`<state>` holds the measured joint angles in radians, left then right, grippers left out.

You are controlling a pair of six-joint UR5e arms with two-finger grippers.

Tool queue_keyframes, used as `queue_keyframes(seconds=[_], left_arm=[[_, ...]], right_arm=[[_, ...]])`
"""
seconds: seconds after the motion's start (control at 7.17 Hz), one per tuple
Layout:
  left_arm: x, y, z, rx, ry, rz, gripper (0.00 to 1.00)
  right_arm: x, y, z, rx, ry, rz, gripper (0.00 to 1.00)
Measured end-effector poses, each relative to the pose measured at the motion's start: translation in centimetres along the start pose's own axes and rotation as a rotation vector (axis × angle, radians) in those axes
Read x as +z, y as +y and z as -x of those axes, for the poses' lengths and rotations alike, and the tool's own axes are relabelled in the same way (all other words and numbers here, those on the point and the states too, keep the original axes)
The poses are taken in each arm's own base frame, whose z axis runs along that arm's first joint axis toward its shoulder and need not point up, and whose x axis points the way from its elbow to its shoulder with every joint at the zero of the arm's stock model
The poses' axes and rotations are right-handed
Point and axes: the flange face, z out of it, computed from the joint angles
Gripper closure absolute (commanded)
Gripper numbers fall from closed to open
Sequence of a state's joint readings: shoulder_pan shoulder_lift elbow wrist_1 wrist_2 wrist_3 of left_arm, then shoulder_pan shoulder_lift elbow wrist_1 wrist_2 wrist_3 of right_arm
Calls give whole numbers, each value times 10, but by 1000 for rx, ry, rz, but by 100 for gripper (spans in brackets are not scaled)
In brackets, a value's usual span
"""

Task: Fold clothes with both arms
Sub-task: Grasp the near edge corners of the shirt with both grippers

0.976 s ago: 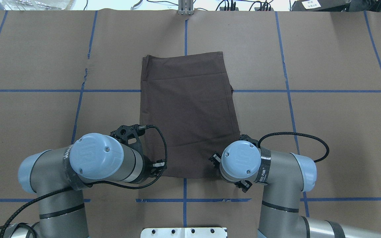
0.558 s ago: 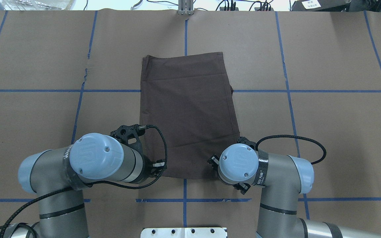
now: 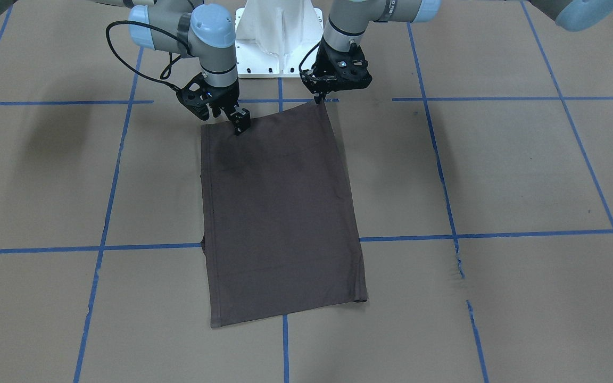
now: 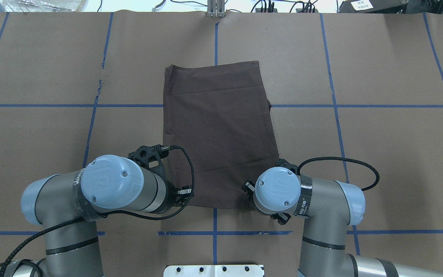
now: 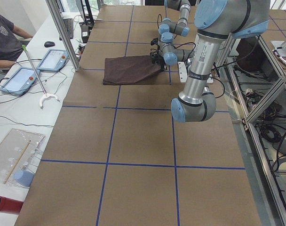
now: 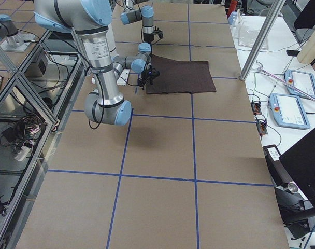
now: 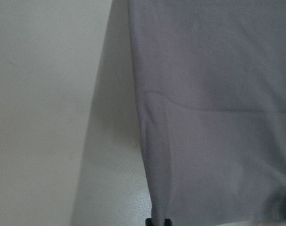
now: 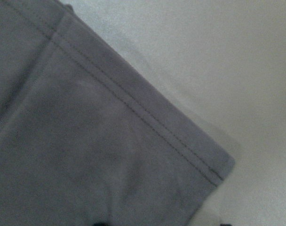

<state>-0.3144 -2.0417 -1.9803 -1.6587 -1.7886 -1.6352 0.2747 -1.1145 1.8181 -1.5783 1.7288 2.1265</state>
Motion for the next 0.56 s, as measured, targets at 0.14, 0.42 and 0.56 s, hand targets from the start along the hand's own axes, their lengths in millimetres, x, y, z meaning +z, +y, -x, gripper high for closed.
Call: queue_keyframes(seconds=[0.14, 0.42, 0.56], left_arm=[[0, 0, 0, 0, 0, 0, 100], [0, 0, 0, 0, 0, 0, 100], [0, 0, 0, 0, 0, 0, 100]], right_arm=[[0, 0, 0, -5, 1, 0, 100], [-1, 0, 1, -8, 0, 0, 100], [-5, -1, 2, -7, -7, 2, 100]])
